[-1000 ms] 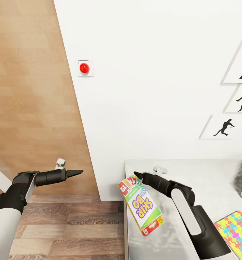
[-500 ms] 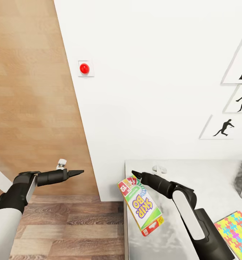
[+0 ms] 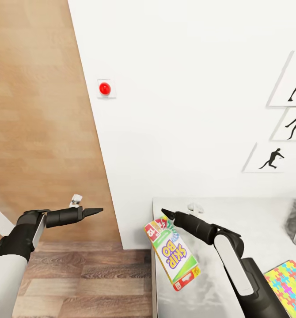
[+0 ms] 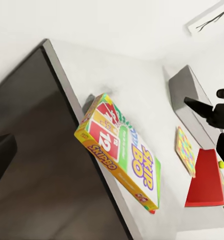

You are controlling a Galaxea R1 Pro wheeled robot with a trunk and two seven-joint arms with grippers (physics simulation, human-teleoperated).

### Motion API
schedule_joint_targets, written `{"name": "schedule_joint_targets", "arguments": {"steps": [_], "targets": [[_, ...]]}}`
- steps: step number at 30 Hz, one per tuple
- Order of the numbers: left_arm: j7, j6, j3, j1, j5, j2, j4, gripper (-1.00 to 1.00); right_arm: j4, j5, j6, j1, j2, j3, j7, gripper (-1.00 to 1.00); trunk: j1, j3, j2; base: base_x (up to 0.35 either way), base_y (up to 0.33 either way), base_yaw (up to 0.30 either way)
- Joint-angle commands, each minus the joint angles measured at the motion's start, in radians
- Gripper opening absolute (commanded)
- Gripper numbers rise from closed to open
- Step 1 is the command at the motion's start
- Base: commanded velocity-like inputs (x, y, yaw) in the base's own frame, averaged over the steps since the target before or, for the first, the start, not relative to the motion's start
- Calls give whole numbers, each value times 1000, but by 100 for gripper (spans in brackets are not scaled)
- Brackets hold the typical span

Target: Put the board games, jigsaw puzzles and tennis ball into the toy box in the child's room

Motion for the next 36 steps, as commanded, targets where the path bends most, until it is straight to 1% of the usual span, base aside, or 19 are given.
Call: {"name": "schedule_joint_targets", "arguments": {"steps": [1, 7, 14, 22, 28, 36], "targets": [[-5, 10, 1, -1, -3, 0, 0, 100, 0, 4, 4, 2, 0, -14, 17, 100, 0, 0, -1, 0, 0, -12], [-5, 10, 1, -1, -3, 0, 0, 100, 2, 5, 3, 17, 0, -47, 49, 100, 0, 10, -1, 0, 0, -38], [-4, 9, 1, -1, -3, -1, 0, 100, 3, 4, 3, 23, 0, -72, 67, 100, 0, 21, -1, 0, 0, -58], [-4, 9, 1, -1, -3, -2, 0, 100, 5, 4, 2, 26, 0, -81, 71, 100, 0, 31, -1, -11, 9, -38], [-5, 9, 1, -1, -3, -2, 0, 100, 9, 8, -2, 27, 0, -85, 71, 100, 0, 32, -1, -69, 91, -7], [-5, 9, 1, -1, -3, -2, 0, 100, 10, 9, -4, 27, 0, -86, 71, 100, 0, 33, -1, -17, 22, -1]]}}
